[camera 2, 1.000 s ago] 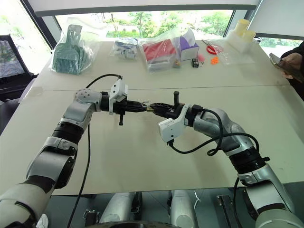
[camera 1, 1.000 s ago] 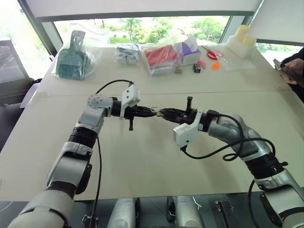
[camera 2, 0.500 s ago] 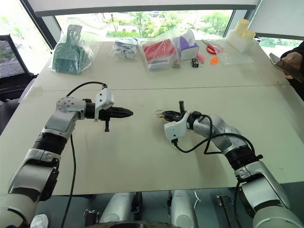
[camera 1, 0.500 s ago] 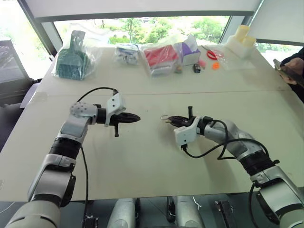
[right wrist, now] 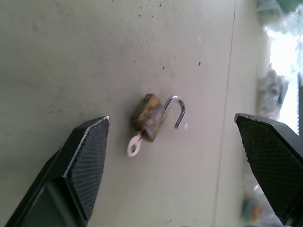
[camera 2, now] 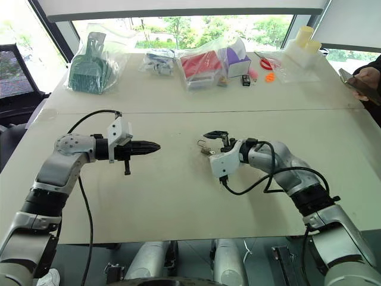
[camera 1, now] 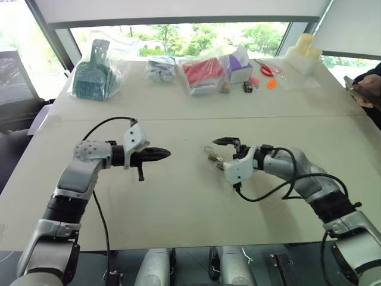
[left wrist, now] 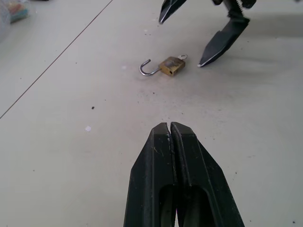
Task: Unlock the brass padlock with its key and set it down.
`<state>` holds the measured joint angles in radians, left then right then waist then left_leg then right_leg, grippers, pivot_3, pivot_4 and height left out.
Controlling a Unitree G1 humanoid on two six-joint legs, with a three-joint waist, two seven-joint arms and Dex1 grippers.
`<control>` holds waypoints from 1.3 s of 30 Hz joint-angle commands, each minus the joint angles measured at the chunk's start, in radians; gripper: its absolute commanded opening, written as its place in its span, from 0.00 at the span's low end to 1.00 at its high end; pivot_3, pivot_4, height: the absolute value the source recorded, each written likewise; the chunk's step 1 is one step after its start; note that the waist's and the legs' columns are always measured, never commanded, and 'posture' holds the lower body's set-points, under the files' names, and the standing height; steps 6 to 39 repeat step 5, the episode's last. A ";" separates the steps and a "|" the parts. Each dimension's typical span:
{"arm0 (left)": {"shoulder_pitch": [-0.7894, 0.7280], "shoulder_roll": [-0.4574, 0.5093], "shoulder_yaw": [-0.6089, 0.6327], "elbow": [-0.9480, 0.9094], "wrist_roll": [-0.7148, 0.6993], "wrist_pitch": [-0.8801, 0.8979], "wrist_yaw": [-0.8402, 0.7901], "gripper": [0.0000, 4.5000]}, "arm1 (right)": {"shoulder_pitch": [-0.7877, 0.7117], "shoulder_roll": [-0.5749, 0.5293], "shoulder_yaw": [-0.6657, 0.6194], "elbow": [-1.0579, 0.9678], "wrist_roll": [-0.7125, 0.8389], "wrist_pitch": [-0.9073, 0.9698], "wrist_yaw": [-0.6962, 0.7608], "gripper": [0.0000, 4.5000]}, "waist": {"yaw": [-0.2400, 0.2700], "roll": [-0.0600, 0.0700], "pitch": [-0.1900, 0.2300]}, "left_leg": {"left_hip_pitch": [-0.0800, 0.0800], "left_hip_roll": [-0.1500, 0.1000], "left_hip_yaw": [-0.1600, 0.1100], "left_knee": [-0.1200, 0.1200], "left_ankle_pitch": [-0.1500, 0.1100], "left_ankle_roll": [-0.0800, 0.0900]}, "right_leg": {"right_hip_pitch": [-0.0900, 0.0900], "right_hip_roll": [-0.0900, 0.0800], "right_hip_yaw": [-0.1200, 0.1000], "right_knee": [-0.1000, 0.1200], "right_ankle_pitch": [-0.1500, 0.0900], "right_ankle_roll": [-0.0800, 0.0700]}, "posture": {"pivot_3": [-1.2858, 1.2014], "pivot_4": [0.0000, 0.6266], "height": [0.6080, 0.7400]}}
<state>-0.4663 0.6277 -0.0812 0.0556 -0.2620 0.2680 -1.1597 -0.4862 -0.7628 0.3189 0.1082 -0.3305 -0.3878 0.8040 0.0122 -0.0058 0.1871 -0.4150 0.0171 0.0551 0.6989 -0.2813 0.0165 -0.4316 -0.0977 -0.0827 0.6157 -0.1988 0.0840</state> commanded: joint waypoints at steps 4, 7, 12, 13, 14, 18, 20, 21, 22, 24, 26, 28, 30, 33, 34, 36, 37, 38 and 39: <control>0.060 0.044 0.051 -0.123 -0.039 0.037 0.026 0.00 | 0.056 -0.024 -0.163 -0.237 0.327 0.420 0.178 0.99 | -0.001 0.000 0.000 | 0.001 0.002 0.000 0.000 0.000 0.000 | 0.000 0.000 0.000 0.001 0.000 0.000 | 0.52 0.24 1.00; 0.074 0.052 0.056 -0.144 -0.043 0.046 0.029 0.00 | 0.065 -0.029 -0.183 -0.263 0.365 0.485 0.194 0.99 | -0.001 0.000 0.000 | 0.002 0.003 0.000 0.000 0.000 0.000 | 0.000 0.000 0.000 0.002 0.000 0.000 | 0.52 0.24 1.00; 0.074 0.052 0.056 -0.144 -0.043 0.046 0.029 0.00 | 0.065 -0.029 -0.183 -0.263 0.365 0.485 0.194 0.99 | -0.001 0.000 0.000 | 0.002 0.003 0.000 0.000 0.000 0.000 | 0.000 0.000 0.000 0.002 0.000 0.000 | 0.52 0.24 1.00; 0.074 0.052 0.056 -0.144 -0.043 0.046 0.029 0.00 | 0.065 -0.029 -0.183 -0.263 0.365 0.485 0.194 0.99 | -0.001 0.000 0.000 | 0.002 0.003 0.000 0.000 0.000 0.000 | 0.000 0.000 0.000 0.002 0.000 0.000 | 0.52 0.24 1.00; 0.074 0.052 0.056 -0.144 -0.043 0.046 0.029 0.00 | 0.065 -0.029 -0.183 -0.263 0.365 0.485 0.194 0.99 | -0.001 0.000 0.000 | 0.002 0.003 0.000 0.000 0.000 0.000 | 0.000 0.000 0.000 0.002 0.000 0.000 | 0.52 0.24 1.00; 0.074 0.052 0.056 -0.144 -0.043 0.046 0.029 0.00 | 0.065 -0.029 -0.183 -0.263 0.365 0.485 0.194 0.99 | -0.001 0.000 0.000 | 0.002 0.003 0.000 0.000 0.000 0.000 | 0.000 0.000 0.000 0.002 0.000 0.000 | 0.52 0.24 1.00; 0.074 0.052 0.056 -0.144 -0.043 0.046 0.029 0.00 | 0.065 -0.029 -0.183 -0.263 0.365 0.485 0.194 0.99 | -0.001 0.000 0.000 | 0.002 0.003 0.000 0.000 0.000 0.000 | 0.000 0.000 0.000 0.002 0.000 0.000 | 0.52 0.24 1.00; 0.074 0.052 0.056 -0.144 -0.043 0.046 0.029 0.00 | 0.065 -0.029 -0.183 -0.263 0.365 0.485 0.194 0.99 | -0.001 0.000 0.000 | 0.002 0.003 0.000 0.000 0.000 0.000 | 0.000 0.000 0.000 0.002 0.000 0.000 | 0.52 0.24 1.00; 0.074 0.052 0.056 -0.144 -0.043 0.046 0.029 0.00 | 0.065 -0.029 -0.183 -0.263 0.365 0.485 0.194 0.99 | -0.001 0.000 0.000 | 0.002 0.003 0.000 0.000 0.000 0.000 | 0.000 0.000 0.000 0.002 0.000 0.000 | 0.52 0.24 1.00; 0.074 0.052 0.056 -0.144 -0.043 0.046 0.029 0.00 | 0.065 -0.029 -0.183 -0.263 0.365 0.485 0.194 0.99 | -0.001 0.000 0.000 | 0.002 0.003 0.000 0.000 0.000 0.000 | 0.000 0.000 0.000 0.002 0.000 0.000 | 0.52 0.24 1.00; 0.074 0.052 0.056 -0.144 -0.043 0.046 0.029 0.00 | 0.065 -0.029 -0.183 -0.263 0.365 0.485 0.194 0.99 | -0.001 0.000 0.000 | 0.002 0.003 0.000 0.000 0.000 0.000 | 0.000 0.000 0.000 0.002 0.000 0.000 | 0.52 0.24 1.00; 0.074 0.052 0.056 -0.144 -0.043 0.046 0.029 0.00 | 0.065 -0.029 -0.183 -0.263 0.365 0.485 0.194 0.99 | -0.001 0.000 0.000 | 0.002 0.003 0.000 0.000 0.000 0.000 | 0.000 0.000 0.000 0.002 0.000 0.000 | 0.52 0.24 1.00; 0.074 0.052 0.056 -0.144 -0.043 0.046 0.029 0.00 | 0.065 -0.029 -0.183 -0.263 0.365 0.485 0.194 0.99 | -0.001 0.000 0.000 | 0.002 0.003 0.000 0.000 0.000 0.000 | 0.000 0.000 0.000 0.002 0.000 0.000 | 0.52 0.24 1.00; 0.074 0.052 0.056 -0.144 -0.043 0.046 0.029 0.00 | 0.065 -0.029 -0.183 -0.263 0.365 0.485 0.194 0.99 | -0.001 0.000 0.000 | 0.002 0.003 0.000 0.000 0.000 0.000 | 0.000 0.000 0.000 0.002 0.000 0.000 | 0.52 0.24 1.00; 0.074 0.052 0.056 -0.144 -0.043 0.046 0.029 0.00 | 0.065 -0.029 -0.183 -0.263 0.365 0.485 0.194 0.99 | -0.001 0.000 0.000 | 0.002 0.003 0.000 0.000 0.000 0.000 | 0.000 0.000 0.000 0.002 0.000 0.000 | 0.52 0.24 1.00; 0.074 0.052 0.056 -0.144 -0.043 0.046 0.029 0.00 | 0.065 -0.029 -0.183 -0.263 0.365 0.485 0.194 0.99 | -0.001 0.000 0.000 | 0.002 0.003 0.000 0.000 0.000 0.000 | 0.000 0.000 0.000 0.002 0.000 0.000 | 0.52 0.24 1.00; 0.074 0.052 0.056 -0.144 -0.043 0.046 0.029 0.00 | 0.065 -0.029 -0.183 -0.263 0.365 0.485 0.194 0.99 | -0.001 0.000 0.000 | 0.002 0.003 0.000 0.000 0.000 0.000 | 0.000 0.000 0.000 0.002 0.000 0.000 | 0.52 0.24 1.00; 0.074 0.052 0.056 -0.144 -0.043 0.046 0.029 0.00 | 0.065 -0.029 -0.183 -0.263 0.365 0.485 0.194 0.99 | -0.001 0.000 0.000 | 0.002 0.003 0.000 0.000 0.000 0.000 | 0.000 0.000 0.000 0.002 0.000 0.000 | 0.52 0.24 1.00; 0.074 0.052 0.056 -0.144 -0.043 0.046 0.029 0.00 | 0.065 -0.029 -0.183 -0.263 0.365 0.485 0.194 0.99 | -0.001 0.000 0.000 | 0.002 0.003 0.000 0.000 0.000 0.000 | 0.000 0.000 0.000 0.002 0.000 0.000 | 0.52 0.24 1.00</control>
